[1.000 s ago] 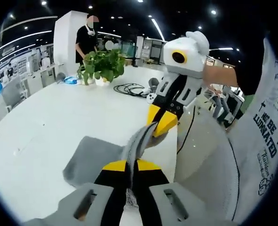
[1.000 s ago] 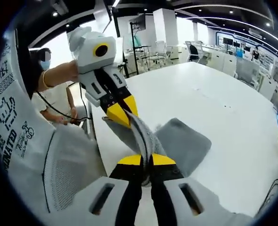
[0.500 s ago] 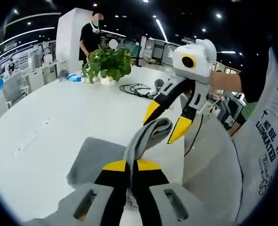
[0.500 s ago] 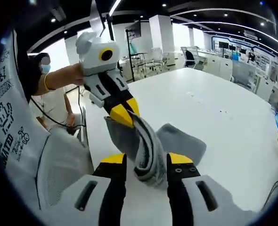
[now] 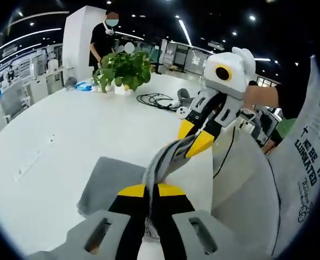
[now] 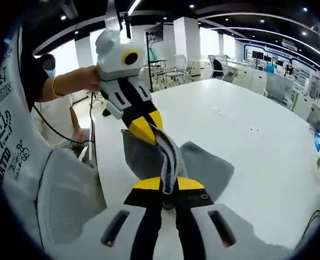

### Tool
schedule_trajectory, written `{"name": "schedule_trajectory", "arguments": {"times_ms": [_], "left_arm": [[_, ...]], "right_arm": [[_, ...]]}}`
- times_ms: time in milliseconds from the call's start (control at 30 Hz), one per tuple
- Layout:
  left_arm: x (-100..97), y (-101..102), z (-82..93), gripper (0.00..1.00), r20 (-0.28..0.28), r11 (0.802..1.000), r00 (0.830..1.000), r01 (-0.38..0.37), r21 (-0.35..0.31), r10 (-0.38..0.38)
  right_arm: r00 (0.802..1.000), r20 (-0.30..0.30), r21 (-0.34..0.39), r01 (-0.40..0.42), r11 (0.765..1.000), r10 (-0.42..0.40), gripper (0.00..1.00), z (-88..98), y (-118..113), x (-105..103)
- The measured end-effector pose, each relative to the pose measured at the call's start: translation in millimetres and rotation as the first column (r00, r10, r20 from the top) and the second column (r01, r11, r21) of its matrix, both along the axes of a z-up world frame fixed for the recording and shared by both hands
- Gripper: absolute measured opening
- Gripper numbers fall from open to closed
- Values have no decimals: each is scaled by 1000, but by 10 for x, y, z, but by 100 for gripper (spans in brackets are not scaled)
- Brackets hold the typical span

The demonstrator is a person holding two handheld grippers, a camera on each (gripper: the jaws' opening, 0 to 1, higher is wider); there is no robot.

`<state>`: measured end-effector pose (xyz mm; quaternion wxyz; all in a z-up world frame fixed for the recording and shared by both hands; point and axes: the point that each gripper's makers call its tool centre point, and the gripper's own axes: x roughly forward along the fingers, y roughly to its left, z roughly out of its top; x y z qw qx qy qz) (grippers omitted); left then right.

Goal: Fold the towel on the table until its edges align and the towel forms a compact rectangular stack.

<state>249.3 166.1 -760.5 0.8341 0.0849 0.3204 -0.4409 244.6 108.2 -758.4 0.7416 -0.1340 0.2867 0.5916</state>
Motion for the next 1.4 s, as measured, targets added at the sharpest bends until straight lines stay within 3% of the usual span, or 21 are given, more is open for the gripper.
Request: {"name": "schedule_trajectory", "arguments": {"times_ms": [67,100,367,467,633,733,800,867,933,1133,1400], "left_arm": [[-16,-11,-1,7,-24,1000,1000,-1,-28,0],[-32,-10,-9,8,-42,999,999,-9,-33,7],[-159,-48,-40,26,-36,1000,999,-3,-5,3],[-200,5,-112,33,-16,998,1000,-8,68,9],[-341,44,-134,39,-20,994,1000,-12,109,15],[-427,131,-205,39,-20,985,999,-31,167,35],[-443,190,-238,39,-1,978,999,-47,205,48],[-371,267,-215,37,60,970,994,-106,219,95],[-347,289,-178,29,53,972,989,-145,183,137],[-326,290,-184,10,32,976,990,-141,164,138],[-130,384,-160,8,15,971,975,-224,84,224]], "right_arm": [[995,-78,11,68,998,-67,4,2,-22,48],[993,-88,24,80,997,-77,4,10,-23,69],[992,-83,14,101,995,-100,3,-14,-33,105],[993,-77,9,92,996,-91,3,-20,-11,91],[991,-85,16,108,994,-106,3,-2,-11,142],[988,-98,26,124,992,-121,3,15,-10,182],[987,-101,28,129,991,-126,3,20,-4,185],[987,-99,24,126,992,-123,3,23,3,180],[987,-101,22,126,992,-124,3,24,10,176],[986,-109,23,126,992,-123,4,38,54,197],[979,-156,40,143,989,-135,4,21,110,361]]}}
